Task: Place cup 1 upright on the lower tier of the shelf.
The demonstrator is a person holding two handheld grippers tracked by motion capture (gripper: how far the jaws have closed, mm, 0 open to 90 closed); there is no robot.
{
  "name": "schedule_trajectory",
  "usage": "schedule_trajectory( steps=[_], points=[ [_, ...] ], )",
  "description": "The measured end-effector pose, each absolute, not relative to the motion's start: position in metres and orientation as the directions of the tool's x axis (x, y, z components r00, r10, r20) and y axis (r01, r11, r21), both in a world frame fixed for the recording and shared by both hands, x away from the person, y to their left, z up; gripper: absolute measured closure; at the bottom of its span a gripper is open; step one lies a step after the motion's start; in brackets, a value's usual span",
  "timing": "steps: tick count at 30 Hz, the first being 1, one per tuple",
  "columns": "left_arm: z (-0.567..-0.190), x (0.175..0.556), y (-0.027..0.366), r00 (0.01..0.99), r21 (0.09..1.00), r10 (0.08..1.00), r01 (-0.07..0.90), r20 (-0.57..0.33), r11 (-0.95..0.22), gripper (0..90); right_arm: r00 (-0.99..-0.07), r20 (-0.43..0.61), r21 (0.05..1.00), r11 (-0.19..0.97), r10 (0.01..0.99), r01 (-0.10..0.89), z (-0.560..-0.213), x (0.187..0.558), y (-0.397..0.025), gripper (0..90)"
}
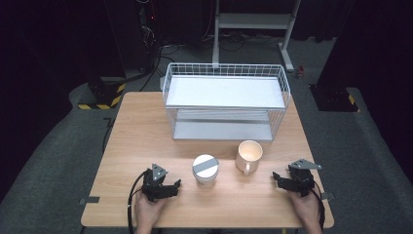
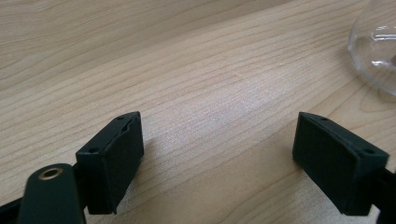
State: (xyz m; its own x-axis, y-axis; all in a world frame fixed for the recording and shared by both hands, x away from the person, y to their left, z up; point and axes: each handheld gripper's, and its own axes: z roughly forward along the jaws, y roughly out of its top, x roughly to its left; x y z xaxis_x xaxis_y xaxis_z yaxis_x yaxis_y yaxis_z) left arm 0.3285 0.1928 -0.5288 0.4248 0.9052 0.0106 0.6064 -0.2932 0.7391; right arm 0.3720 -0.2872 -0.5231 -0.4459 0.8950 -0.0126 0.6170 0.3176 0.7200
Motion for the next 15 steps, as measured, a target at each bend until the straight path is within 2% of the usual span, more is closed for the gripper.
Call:
schedule_trajectory(
  steps=[15],
  points=[
    [-0.5288,0.3287,0.1908,0.402,0.738,0.916,0.618,0.001,-0.272,16.6,-0.426,-0.011,0.717,0.304,0.905,0.627,-0.5232,0.3717,-0.2882,23.6]
  ],
)
